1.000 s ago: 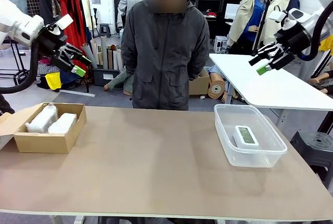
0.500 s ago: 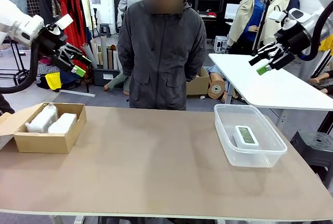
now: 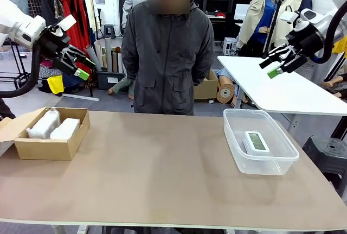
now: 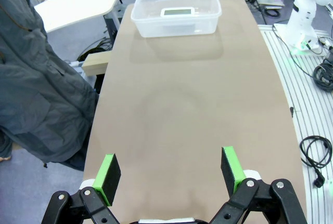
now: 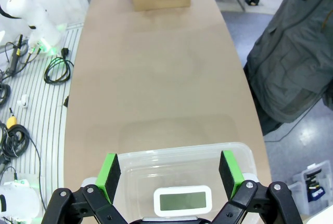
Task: Separate and place wrapped and unwrapped clocks.
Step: If the picked Digital clock is wrapped, place it in the Package Box ; if not, place it in the Organizing box.
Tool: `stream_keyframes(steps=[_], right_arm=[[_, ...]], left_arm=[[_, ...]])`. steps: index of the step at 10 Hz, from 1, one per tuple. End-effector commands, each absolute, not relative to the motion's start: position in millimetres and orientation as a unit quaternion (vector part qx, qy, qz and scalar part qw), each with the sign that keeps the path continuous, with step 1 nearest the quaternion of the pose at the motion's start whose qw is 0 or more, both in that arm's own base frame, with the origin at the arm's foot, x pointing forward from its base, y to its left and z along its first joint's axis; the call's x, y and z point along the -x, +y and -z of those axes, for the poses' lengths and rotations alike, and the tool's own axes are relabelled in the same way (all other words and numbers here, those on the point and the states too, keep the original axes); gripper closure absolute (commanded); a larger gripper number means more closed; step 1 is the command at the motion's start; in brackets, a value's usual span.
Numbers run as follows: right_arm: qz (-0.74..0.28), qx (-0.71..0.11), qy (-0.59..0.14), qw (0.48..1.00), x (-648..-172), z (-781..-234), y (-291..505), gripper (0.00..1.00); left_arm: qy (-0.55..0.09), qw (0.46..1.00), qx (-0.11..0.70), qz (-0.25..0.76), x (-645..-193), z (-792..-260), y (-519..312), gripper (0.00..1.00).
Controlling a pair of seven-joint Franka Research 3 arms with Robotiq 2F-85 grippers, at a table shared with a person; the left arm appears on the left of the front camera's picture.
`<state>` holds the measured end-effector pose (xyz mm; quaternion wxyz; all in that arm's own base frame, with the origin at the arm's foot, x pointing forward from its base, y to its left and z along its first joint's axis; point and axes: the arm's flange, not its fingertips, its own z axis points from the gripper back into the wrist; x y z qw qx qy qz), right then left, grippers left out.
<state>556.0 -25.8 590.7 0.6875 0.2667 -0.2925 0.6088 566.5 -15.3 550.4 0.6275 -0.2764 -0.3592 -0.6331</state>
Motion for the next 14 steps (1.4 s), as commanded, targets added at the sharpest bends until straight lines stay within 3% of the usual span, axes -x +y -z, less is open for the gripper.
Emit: stream_keyframes(steps=[1,14], right_arm=[[-0.621,-0.258,-0.290,0.682,-554.2,-592.5,-25.2,0.00],[-0.621,-0.258,-0.290,0.682,-554.2,-592.5,-25.2,0.00]], left_arm=[[-0.357,0.627,0.274,0.636,-565.7,-551.7,-14.2,0.00],[-0.357,0.627,0.274,0.636,-565.7,-551.7,-14.2,0.00]])
